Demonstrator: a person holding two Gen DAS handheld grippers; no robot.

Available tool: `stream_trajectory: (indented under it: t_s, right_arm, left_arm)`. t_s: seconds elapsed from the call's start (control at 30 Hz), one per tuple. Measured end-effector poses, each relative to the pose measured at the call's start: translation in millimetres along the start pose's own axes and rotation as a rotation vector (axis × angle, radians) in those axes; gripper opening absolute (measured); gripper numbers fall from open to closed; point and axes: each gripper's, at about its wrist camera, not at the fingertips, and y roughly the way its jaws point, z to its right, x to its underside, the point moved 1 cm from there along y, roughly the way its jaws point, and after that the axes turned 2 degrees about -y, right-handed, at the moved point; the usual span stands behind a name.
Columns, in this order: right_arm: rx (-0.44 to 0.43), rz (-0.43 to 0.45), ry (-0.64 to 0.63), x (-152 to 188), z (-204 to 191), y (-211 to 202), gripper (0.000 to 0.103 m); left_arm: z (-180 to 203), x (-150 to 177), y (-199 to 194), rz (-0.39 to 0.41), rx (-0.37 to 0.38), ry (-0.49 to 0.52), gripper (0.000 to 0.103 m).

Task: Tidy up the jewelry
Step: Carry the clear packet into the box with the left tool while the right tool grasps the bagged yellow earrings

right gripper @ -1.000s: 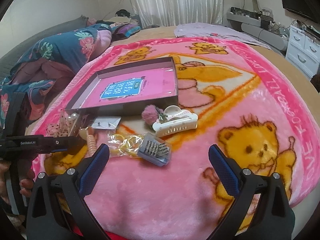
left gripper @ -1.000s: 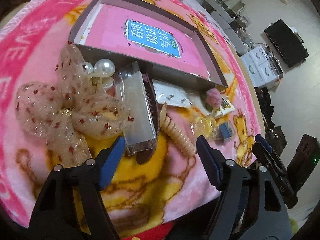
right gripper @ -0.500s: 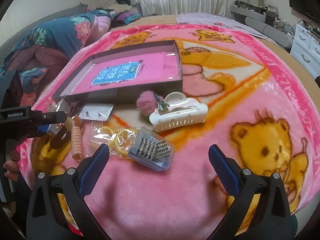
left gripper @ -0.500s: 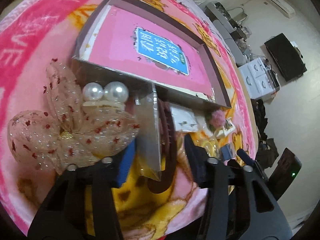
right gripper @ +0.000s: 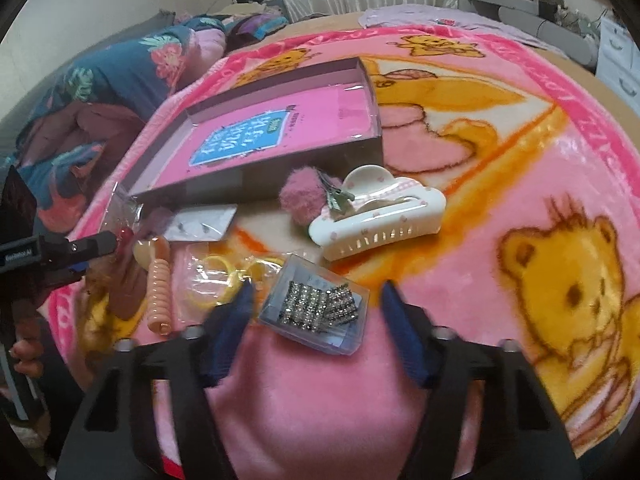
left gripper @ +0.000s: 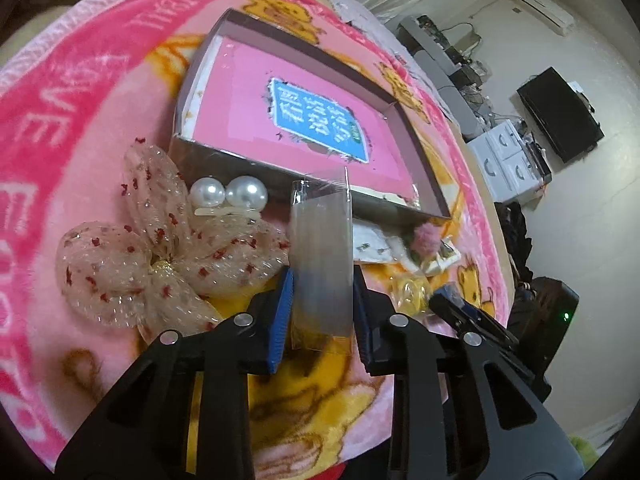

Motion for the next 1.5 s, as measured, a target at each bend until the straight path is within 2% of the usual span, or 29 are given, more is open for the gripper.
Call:
stream_trajectory:
  t_s: [0.3, 0.37, 0.67, 1.07, 1.37, 1.5]
  right_arm:
    - [0.000, 0.056, -0.008, 10, 6, -26, 0.048]
    - [0.005, 0.073, -0.004, 11, 10, -34, 0.048]
    - [0.033, 0.134, 0.002, 5, 22, -56, 0.048]
    - [0.037, 0.193, -0.053, -34, 6, -67, 0.048]
    - [0.052, 0.212, -0.091, -81, -7, -47, 0.048]
    - [0.068, 0.198, -0.095, -97, -10, -30, 0.048]
  left_arm:
    - [23, 9, -7, 0.017, -0.003, 0.055, 0.020]
    - [27, 10, -8, 0.018, 0.001, 0.067, 0.014]
    - [57, 2, -3, 0.032, 0.010, 0.137, 0.014]
    - [89, -44, 2, 0.092, 0.056, 0.197, 0.014]
    - [66, -90, 7, 0.124, 0.042, 0.152, 0.014]
    - [50, -102, 8, 0.143, 0.011, 0.141, 0.014]
